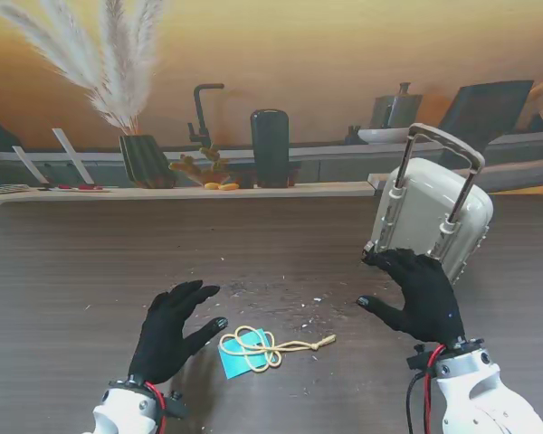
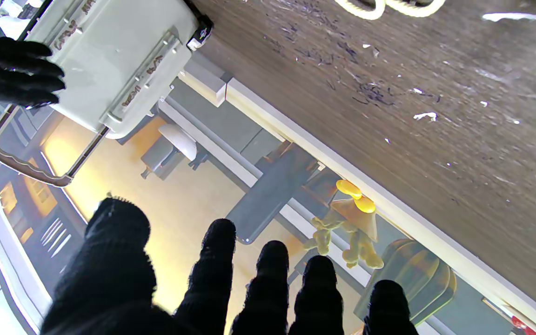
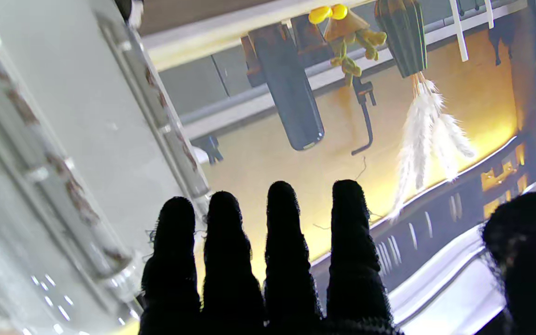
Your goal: Attach a luggage tag to a suitcase
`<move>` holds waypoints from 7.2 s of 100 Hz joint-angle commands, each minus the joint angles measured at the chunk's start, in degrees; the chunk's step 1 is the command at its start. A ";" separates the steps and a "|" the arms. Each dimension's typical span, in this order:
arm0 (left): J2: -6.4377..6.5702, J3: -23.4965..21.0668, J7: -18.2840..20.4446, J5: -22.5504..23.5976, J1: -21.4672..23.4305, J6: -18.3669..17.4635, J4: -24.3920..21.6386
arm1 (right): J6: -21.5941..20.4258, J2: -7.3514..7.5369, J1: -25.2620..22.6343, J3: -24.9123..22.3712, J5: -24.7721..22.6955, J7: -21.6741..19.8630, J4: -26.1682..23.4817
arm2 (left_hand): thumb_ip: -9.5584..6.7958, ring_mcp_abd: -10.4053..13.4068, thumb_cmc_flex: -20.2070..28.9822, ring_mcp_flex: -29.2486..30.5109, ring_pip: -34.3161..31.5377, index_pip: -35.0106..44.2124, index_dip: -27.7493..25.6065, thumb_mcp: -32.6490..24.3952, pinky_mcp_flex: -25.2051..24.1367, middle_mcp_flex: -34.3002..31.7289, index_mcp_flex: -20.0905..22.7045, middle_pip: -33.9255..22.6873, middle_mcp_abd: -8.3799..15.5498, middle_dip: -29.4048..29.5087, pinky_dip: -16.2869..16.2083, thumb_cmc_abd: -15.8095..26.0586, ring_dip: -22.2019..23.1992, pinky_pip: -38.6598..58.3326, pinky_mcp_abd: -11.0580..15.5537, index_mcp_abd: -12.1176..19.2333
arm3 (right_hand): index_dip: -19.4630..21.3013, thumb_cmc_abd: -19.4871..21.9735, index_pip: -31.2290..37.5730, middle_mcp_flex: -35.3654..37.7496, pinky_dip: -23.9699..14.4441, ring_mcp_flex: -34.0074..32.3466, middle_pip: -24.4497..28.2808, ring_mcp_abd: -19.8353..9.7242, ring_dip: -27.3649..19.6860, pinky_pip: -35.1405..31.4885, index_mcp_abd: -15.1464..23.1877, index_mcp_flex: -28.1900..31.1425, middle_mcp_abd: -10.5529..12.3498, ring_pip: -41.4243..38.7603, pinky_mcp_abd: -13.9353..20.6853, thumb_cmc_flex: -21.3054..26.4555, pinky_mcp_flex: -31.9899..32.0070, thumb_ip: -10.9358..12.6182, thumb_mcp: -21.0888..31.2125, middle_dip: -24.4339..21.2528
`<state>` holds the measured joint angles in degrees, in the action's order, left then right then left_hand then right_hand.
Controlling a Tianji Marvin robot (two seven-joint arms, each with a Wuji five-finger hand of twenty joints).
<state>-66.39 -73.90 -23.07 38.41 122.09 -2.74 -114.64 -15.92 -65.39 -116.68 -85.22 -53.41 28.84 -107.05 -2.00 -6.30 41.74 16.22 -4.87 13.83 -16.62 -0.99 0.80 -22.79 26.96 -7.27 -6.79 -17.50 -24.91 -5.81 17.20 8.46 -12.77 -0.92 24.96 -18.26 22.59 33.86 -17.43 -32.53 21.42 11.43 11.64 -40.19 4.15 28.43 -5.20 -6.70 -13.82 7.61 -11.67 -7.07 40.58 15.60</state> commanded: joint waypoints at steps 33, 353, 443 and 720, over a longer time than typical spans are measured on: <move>-0.23 -0.18 -0.24 0.54 1.24 -0.08 -1.24 | 4.74 0.54 3.80 -5.76 -7.39 -1.52 -15.97 | 0.04 1.57 -0.94 -0.51 0.63 -0.01 0.78 1.37 -0.17 -0.23 -0.38 0.30 1.42 1.37 -0.99 2.06 -1.92 -1.40 4.61 0.39 | 0.00 -0.59 -0.16 3.77 -0.46 -3.49 -0.16 1.13 0.96 -1.05 0.20 3.37 -0.23 -0.60 -0.43 1.80 -1.29 2.48 -2.13 0.45; 0.07 1.54 2.23 -0.76 -1.07 0.90 0.01 | 33.46 2.74 51.64 16.50 -19.16 -16.05 12.78 | 0.09 1.37 -0.13 0.21 0.14 0.76 0.33 1.35 0.31 -0.90 0.95 -0.09 1.22 1.19 -0.85 2.13 -1.77 -1.33 4.63 -0.06 | 25.01 -26.03 34.39 26.17 -25.12 -35.14 32.55 -4.00 25.27 -52.63 13.53 37.37 5.13 -60.31 -2.23 43.97 -41.34 -5.93 37.01 27.38; -0.36 -0.82 0.25 -0.76 1.62 0.14 -1.44 | 38.69 -1.09 64.78 37.60 -12.49 -12.99 16.75 | 0.08 1.37 -0.17 0.20 0.16 0.80 0.32 1.35 0.28 -0.86 1.09 -0.03 1.15 1.23 -0.82 2.07 -1.79 -1.35 4.57 -0.08 | 26.23 -25.52 33.00 26.25 -24.35 -35.27 31.89 -4.73 24.79 -52.15 14.35 37.30 5.55 -59.62 -1.90 43.60 -41.34 -5.93 36.23 26.89; -0.25 -0.01 -1.44 1.49 2.68 -0.71 -1.99 | 19.02 1.70 32.92 16.38 -13.48 -12.40 -13.86 | -0.05 1.43 1.44 0.34 0.06 1.11 0.28 1.23 0.32 -0.96 1.26 -0.23 1.33 1.21 -0.67 0.70 -1.82 -1.41 4.67 -0.14 | 1.05 -26.54 3.40 3.11 -12.82 -10.96 6.45 1.10 9.11 -9.92 2.92 6.95 2.67 -7.48 -6.55 5.59 -9.76 -4.95 17.90 5.29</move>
<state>-66.62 -73.66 -24.75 39.36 123.90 -3.48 -115.47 3.34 -64.39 -79.96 -67.63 -66.71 16.39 -118.49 -2.00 -6.30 42.38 16.27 -4.87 14.50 -16.62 -0.99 1.42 -23.41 27.17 -7.30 -6.79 -17.50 -25.28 -5.80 17.17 8.00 -12.77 -0.93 27.35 -46.15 26.94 39.32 -30.98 -44.84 29.27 11.34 21.88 -51.40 8.77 36.69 -1.34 -15.33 -19.37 14.28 -22.41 -11.18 60.67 22.00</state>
